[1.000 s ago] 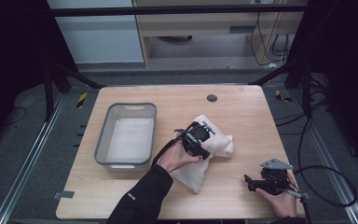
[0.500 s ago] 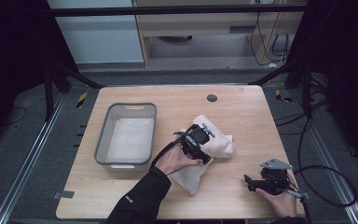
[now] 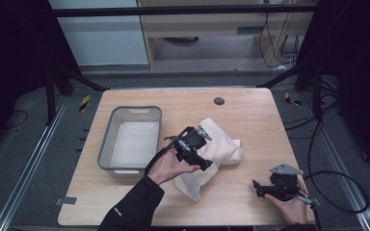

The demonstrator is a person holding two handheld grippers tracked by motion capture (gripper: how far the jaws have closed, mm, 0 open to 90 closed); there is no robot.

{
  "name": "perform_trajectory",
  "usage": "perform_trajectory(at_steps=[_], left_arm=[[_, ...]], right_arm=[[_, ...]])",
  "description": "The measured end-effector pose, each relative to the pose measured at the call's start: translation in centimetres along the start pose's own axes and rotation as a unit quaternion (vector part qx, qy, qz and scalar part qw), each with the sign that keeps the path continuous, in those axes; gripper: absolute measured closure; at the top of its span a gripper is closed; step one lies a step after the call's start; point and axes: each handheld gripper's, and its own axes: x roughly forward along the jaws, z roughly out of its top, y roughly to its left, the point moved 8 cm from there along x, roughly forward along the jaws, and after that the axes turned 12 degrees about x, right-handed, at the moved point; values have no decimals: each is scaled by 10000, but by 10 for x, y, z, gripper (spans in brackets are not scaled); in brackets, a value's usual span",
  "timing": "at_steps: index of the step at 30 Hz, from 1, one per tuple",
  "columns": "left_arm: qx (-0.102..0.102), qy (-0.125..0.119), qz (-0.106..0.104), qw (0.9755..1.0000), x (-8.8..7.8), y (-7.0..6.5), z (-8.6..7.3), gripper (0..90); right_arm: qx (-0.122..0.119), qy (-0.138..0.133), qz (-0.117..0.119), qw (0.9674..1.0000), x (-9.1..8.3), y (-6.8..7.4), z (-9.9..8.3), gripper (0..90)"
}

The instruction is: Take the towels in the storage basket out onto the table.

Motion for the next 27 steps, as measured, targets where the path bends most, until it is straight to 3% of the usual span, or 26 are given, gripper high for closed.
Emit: perform_trajectory(at_steps=[10, 16, 19, 22, 24, 26, 27], left_arm=[[-241, -351, 454, 9981, -30, 11, -31, 243], [-469, -579, 760, 9943, -45, 17, -55, 231], [-587, -721, 885, 9917, -53, 19, -69, 226], [-740, -912, 1075, 9873, -64, 22, -87, 225], [-756, -933, 1120, 9864, -66, 22, -92, 224], [-828, -1011, 1231, 9838, -71, 24, -102, 224], [-917, -1083, 1321, 9810, -77, 25, -112, 223]], right_arm=[[41, -15, 21, 10000, -1, 0, 0, 47], [42, -20, 14, 10000, -1, 0, 0, 45], [49, -19, 16, 10000, -1, 0, 0, 45], [46, -22, 7, 10000, -1, 0, 0, 44], [50, -22, -2, 10000, -1, 0, 0, 44], [56, -18, -1, 10000, -1, 0, 0, 44], [56, -17, -2, 10000, -1, 0, -1, 43]])
